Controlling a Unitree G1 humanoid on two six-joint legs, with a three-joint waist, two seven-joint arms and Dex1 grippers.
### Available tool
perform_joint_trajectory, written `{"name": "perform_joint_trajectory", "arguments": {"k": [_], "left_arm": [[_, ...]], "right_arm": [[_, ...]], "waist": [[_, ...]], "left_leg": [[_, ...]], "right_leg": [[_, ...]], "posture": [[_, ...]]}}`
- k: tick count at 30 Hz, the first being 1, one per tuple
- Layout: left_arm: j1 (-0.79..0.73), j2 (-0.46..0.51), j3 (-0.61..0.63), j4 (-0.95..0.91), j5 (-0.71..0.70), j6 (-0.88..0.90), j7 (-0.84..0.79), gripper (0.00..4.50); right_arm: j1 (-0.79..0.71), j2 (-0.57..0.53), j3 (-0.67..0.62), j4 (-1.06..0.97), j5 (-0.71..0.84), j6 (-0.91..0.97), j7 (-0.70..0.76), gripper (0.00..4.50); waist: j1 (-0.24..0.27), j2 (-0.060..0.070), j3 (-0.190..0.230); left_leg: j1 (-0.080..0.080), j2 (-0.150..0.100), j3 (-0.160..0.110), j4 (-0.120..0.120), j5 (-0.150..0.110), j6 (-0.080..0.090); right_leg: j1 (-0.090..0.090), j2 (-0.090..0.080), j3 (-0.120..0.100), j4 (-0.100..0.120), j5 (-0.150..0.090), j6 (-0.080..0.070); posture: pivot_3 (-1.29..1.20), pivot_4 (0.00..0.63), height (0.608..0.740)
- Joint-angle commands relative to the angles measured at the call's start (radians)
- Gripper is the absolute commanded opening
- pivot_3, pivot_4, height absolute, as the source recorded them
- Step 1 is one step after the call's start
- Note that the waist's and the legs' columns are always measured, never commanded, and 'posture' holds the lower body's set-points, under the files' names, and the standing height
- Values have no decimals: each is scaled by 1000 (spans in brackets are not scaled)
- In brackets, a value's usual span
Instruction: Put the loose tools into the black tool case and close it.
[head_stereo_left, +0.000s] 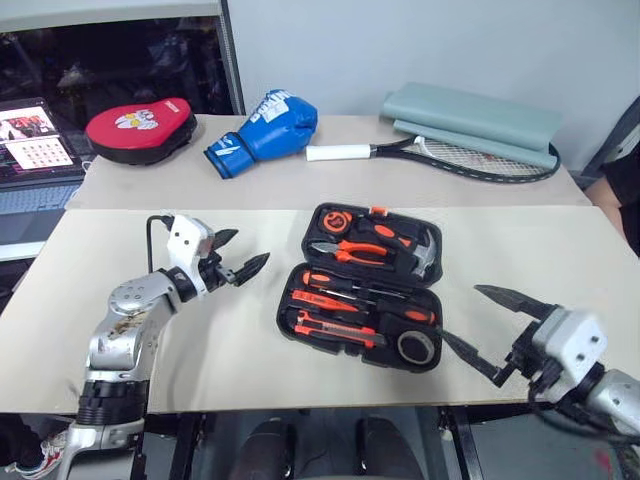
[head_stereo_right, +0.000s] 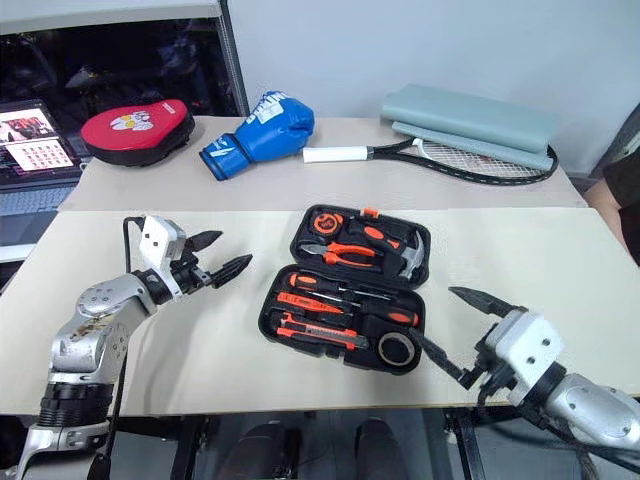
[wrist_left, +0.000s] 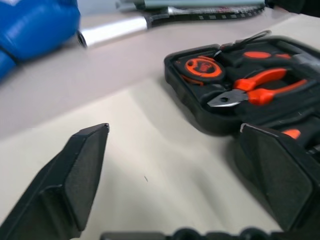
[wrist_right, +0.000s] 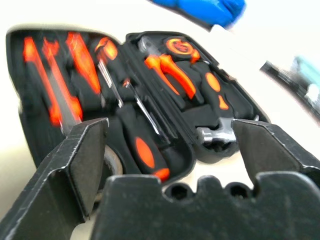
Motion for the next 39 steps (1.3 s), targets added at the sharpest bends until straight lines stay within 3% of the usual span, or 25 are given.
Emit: {"name": "perform_joint_trajectory", "arguments": {"k": [1,5,12,16,29,32,35,36,39], "left_arm": [[-90,-14,-31,18,-44,97,-7,4500],[-326,-18,-121,171,-81,422,-30,4500],[-619,-71,-179,446,-56,622,-18,4500],[-700,-95,-213,568,-18,647,-13,4500],[-807,-156,-260,736,34,659,-74,4500],[-816,-182,-259,772,45,650,-65,4500],[-822,-200,-259,800,56,646,-60,3829],[-822,-203,-259,805,60,645,-58,3350],[-822,-205,-256,812,69,645,-63,2409]], "right_arm": [[-132,-20,-74,59,168,237,-133,4403],[-380,-74,-91,201,364,544,-270,4403],[-649,-100,-21,385,514,916,-415,4403],[-743,-80,18,456,485,991,-445,4403],[-880,-43,91,621,404,1096,-382,4403],[-902,-34,114,654,367,1078,-361,3689],[-914,-28,127,675,337,1067,-334,2704],[-916,-27,131,681,327,1064,-324,2198],[-914,-35,143,687,298,1054,-289,1331]], "waist": [[2,0,0],[11,-1,1],[6,-1,1],[5,-1,0],[2,-1,0],[1,-1,0],[1,-1,0],[1,-1,0],[1,-1,0]], "left_leg": [[-1,0,0,0,0,0],[-4,-1,0,1,4,1],[-9,-1,-1,-3,2,4],[-23,-4,-1,-1,1,4],[-26,-5,-1,-2,1,5],[-26,-5,-1,-2,1,5],[-26,-5,-1,-2,1,5],[-26,-5,-1,-2,1,5],[-26,-6,-1,-2,1,5]], "right_leg": [[0,0,0,0,0,0],[-3,1,-1,1,4,-1],[-9,3,-1,1,5,-8],[-23,1,-1,3,6,-6],[-23,-1,-1,1,7,-4],[-23,-1,-1,2,7,-4],[-23,-1,-1,1,7,-4],[-23,-1,-1,1,7,-4],[-23,-1,-1,2,7,-4]], "posture": [[0,150,736],[0,150,736],[0,150,736],[0,150,736],[0,150,736],[0,150,736],[0,150,736],[0,150,736],[0,150,736]]}}
